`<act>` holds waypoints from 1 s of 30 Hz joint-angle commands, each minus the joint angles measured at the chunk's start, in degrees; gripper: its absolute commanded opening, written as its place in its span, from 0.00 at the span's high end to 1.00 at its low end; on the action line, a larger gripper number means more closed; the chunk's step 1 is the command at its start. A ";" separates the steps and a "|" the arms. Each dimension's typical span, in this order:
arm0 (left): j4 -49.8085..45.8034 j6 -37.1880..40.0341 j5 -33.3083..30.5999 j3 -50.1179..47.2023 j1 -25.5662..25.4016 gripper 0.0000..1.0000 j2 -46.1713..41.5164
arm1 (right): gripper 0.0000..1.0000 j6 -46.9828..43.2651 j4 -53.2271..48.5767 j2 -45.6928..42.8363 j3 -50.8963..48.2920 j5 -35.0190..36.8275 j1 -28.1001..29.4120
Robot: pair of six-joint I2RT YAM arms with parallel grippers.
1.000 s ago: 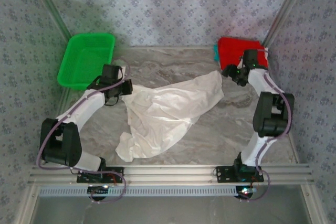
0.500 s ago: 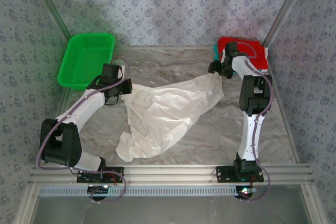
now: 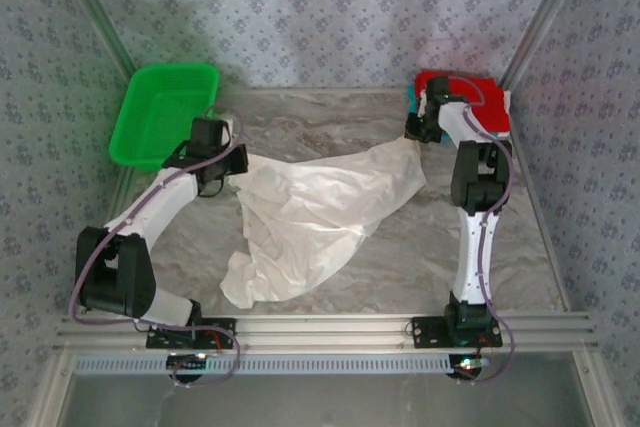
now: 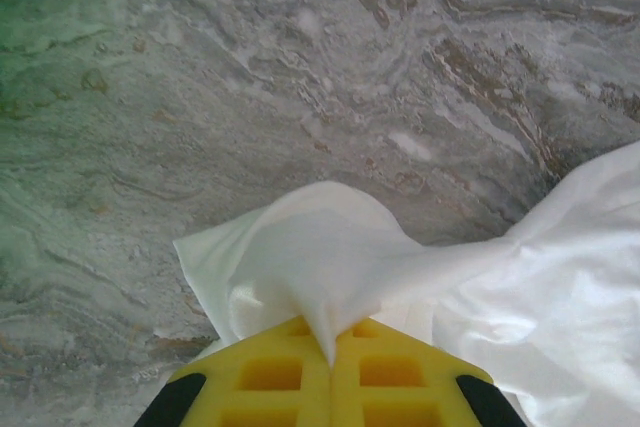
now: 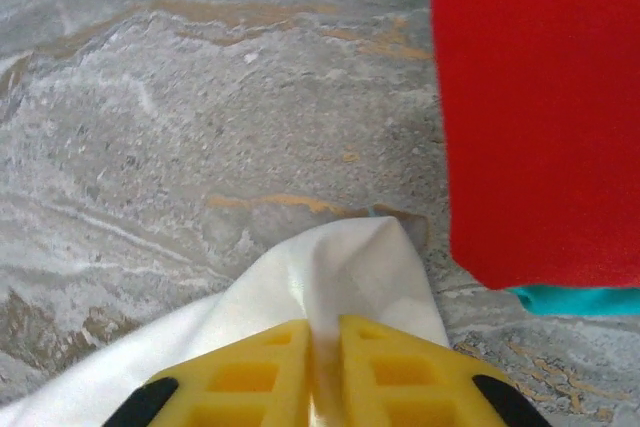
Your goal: Fold and stack the t-shirts
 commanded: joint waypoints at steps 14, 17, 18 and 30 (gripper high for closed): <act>-7.77 3.66 -4.90 10.38 2.95 1.00 -15.75 | 1.00 3.59 10.68 -47.58 -26.11 2.80 0.33; -10.79 7.13 -5.52 11.88 3.04 1.00 -20.41 | 1.00 5.26 13.63 -59.94 -34.60 3.41 0.45; -11.39 8.11 -5.49 11.96 3.04 1.00 -22.08 | 1.00 5.38 14.42 -63.53 -37.12 3.74 0.51; -19.49 13.46 -2.87 14.84 2.95 1.00 -41.88 | 1.00 4.78 7.53 -96.58 -45.27 4.39 5.34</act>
